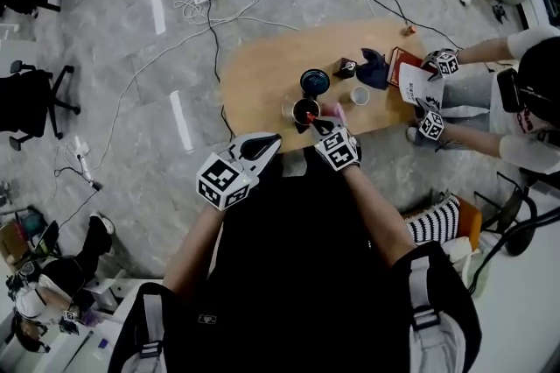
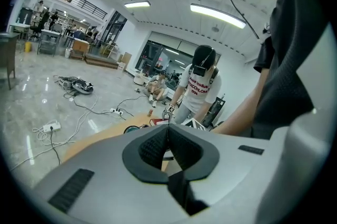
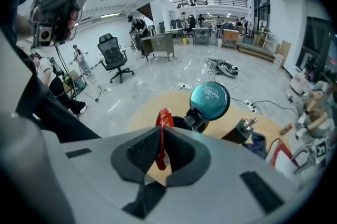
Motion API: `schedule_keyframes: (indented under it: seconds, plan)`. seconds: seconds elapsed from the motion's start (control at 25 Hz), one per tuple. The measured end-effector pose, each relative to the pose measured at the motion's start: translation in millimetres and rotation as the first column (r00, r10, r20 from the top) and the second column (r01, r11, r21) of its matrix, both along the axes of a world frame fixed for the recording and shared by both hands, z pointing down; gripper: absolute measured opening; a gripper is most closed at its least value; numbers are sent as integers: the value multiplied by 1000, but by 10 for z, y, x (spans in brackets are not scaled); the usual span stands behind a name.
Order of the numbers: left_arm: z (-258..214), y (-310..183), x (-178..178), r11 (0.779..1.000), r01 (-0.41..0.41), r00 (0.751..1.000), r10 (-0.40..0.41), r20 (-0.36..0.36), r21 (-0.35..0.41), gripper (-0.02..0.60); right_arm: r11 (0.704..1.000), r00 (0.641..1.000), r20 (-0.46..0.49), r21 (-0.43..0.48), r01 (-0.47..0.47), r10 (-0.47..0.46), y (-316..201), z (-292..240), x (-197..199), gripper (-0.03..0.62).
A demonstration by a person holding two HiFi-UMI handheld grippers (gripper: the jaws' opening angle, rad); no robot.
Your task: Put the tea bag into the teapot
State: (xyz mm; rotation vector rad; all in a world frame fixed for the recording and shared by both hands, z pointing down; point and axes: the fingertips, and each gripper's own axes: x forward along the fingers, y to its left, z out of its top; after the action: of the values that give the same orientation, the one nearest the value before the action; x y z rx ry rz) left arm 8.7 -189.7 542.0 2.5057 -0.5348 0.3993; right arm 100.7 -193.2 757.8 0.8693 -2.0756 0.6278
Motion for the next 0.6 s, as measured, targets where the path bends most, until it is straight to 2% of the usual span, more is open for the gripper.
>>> schedule_keyframes:
  seconds: [0.24, 0.4, 0.6]
  plan:
    - [-18, 7, 16, 1000, 20, 1000, -20, 11, -7, 11, 998, 1000, -8, -64, 25, -25, 17, 239, -20, 28]
    - [-18, 16, 54, 1000, 8, 1000, -7, 21, -11, 11, 998, 997, -49, -38, 55, -57, -45, 295, 18, 29]
    - [-31, 25, 128, 1000, -17, 1000, 17, 22, -16, 12, 998, 997, -66, -44, 38, -41, -67, 339, 93, 31]
